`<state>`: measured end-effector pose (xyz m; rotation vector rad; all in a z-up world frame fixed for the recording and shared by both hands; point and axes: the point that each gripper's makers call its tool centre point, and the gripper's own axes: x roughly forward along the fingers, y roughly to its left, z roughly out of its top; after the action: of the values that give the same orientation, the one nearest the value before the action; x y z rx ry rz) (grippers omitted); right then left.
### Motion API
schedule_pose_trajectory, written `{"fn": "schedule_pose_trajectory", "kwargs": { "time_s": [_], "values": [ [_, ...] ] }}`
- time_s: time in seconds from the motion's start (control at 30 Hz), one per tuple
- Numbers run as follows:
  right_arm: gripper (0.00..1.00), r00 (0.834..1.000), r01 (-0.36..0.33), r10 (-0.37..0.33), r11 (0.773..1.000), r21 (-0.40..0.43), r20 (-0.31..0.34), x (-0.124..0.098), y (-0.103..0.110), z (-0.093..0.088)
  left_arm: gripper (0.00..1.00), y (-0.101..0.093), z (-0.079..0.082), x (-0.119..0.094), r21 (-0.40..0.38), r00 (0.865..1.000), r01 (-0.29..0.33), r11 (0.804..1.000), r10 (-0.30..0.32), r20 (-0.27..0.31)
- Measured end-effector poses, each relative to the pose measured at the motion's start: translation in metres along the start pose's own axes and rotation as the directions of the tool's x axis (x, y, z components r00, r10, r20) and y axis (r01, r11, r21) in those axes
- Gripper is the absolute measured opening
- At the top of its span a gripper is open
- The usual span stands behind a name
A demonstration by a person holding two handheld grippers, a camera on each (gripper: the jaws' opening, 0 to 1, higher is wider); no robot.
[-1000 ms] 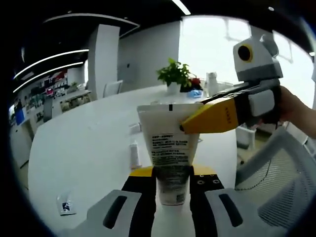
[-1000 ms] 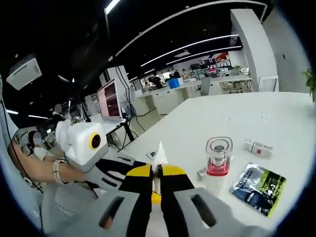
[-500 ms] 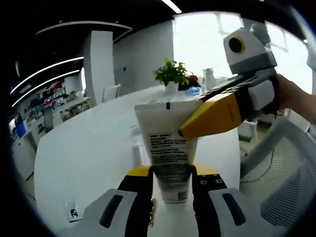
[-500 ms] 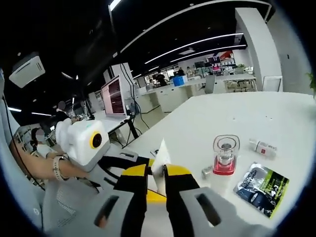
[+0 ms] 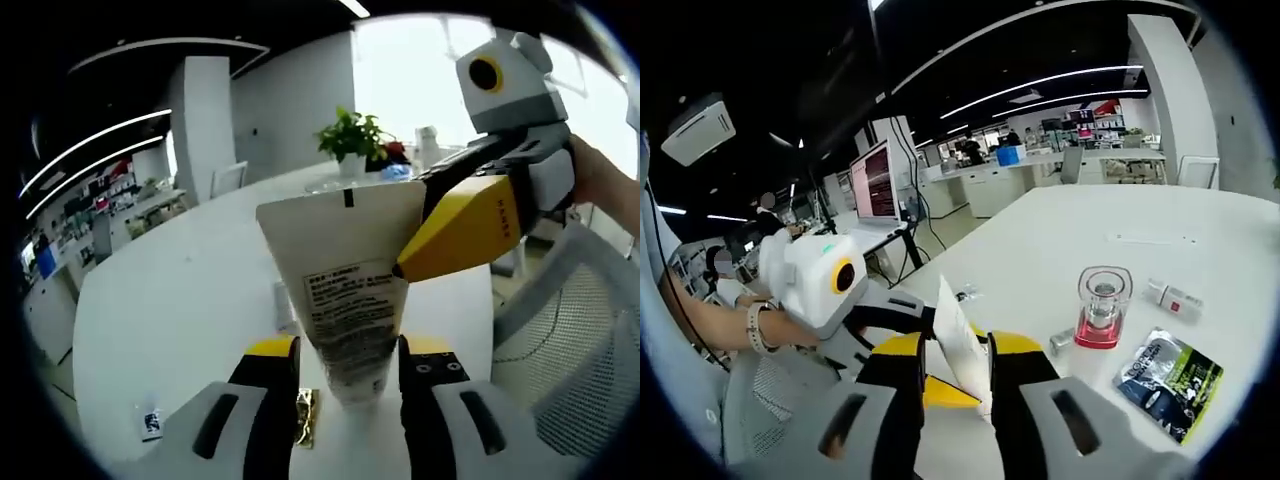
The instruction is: Arrange the skincare products in the storage area until every visible bottle or jar stands upright without overlapping.
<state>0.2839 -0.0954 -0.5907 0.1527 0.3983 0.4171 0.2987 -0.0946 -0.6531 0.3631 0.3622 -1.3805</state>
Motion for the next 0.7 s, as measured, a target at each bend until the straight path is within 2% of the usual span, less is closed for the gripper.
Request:
{"fn": "schedule_pose_trajectory", "kwargs": {
  "time_s": [0.3, 0.43, 0.7],
  "values": [
    [0.24, 0.999, -0.005, 0.005, 1.0, 0.003, -0.035, -0.006, -0.005, -0.014, 0.37, -0.001, -0.009, -0.018, -0.017, 0.999, -0.034, 0.999, 0.034, -0.035],
    [0.22, 0.997, -0.003, 0.003, 1.0, -0.003, -0.074, -0.003, -0.008, -0.023, 0.35, -0.007, -0.009, -0.026, -0.024, 0.999, -0.033, 0.999, 0.032, -0.042],
    [0.2, 0.994, -0.032, 0.031, 0.999, -0.008, -0.106, 0.006, 0.0, -0.031, 0.36, -0.016, -0.007, -0.02, 0.004, 0.999, -0.012, 1.0, 0.012, -0.052]
  ]
}}
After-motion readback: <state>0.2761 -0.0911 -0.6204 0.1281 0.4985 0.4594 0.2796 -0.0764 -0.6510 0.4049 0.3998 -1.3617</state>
